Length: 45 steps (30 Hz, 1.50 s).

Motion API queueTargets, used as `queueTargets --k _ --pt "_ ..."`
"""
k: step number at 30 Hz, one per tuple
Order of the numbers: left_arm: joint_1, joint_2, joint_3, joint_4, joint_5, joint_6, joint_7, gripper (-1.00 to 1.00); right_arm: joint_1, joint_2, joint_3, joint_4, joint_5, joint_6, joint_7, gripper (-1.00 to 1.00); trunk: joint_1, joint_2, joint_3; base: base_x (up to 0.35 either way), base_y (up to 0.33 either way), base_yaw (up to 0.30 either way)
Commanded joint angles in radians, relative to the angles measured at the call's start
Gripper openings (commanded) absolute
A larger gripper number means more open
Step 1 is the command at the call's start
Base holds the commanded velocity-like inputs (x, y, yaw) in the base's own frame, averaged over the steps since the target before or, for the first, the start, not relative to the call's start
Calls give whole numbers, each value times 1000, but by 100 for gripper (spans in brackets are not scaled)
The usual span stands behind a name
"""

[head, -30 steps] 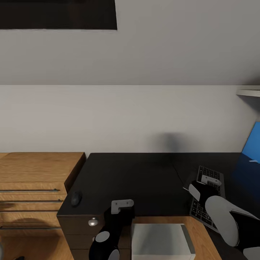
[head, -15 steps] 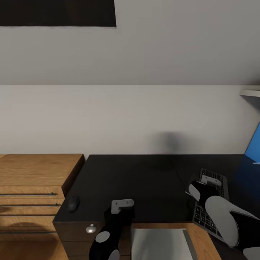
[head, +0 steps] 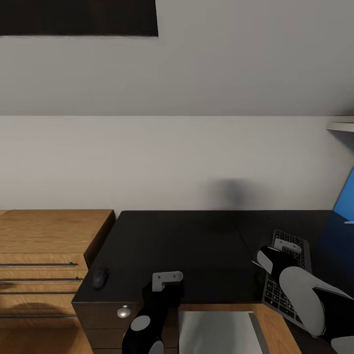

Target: In the bedroom, organize the workspace by keeping the computer under the desk, ensuring the monitor is on the desk, placing the keyboard on the desk next to the monitor, placing the mouse on the desk next to the keyboard, moving the folder from the swivel chair onto the desk next to the mouse, stacking the notebook on top of the folder with the pen on top of the notebook, and positioning the swivel chair next to the desk.

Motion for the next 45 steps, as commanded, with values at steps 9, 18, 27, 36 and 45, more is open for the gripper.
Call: queueTargets --k 9,18,27,36,45 --pt "-1 0 -17 -2 10 2 14 100 0 0 5 -2 -7 6 -3 100 31 -57 -26 0 0 0" --pt "-1 0 -20 -2 10 2 14 100 0 0 5 -3 -7 6 -3 100 50 -92 -42 0 0 0" --pt "-1 0 -31 -2 10 2 14 100 0 1 4 -2 -7 6 -3 100 54 -99 -45 0 0 0" --pt "-1 0 -33 -3 10 3 14 100 0 1 4 -3 -7 6 -3 100 80 -148 -67 0 0 0" --pt "-1 0 -33 -4 10 3 15 100 0 1 3 -2 -7 6 -3 100 80 -148 -67 0 0 0"
